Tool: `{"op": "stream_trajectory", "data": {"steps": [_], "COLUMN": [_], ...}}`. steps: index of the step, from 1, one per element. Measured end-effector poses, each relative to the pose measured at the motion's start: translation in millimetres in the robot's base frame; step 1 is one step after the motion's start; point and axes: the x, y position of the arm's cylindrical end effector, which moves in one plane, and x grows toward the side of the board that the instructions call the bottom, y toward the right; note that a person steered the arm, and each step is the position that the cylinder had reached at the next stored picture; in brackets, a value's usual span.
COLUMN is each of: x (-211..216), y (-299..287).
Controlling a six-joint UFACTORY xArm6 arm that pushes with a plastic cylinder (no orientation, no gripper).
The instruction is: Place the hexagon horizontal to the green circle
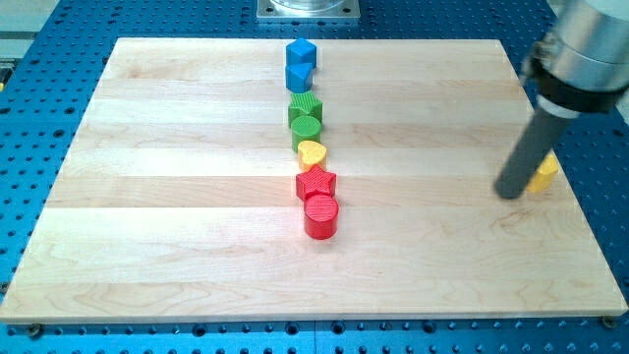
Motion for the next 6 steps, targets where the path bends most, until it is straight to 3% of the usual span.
{"op": "stream_trajectory", "data": {"steps": [1,2,3,4,5,6], "x": [39,42,14,-45,-30,-34], "y": [-10,67,67,17,4,-51]}}
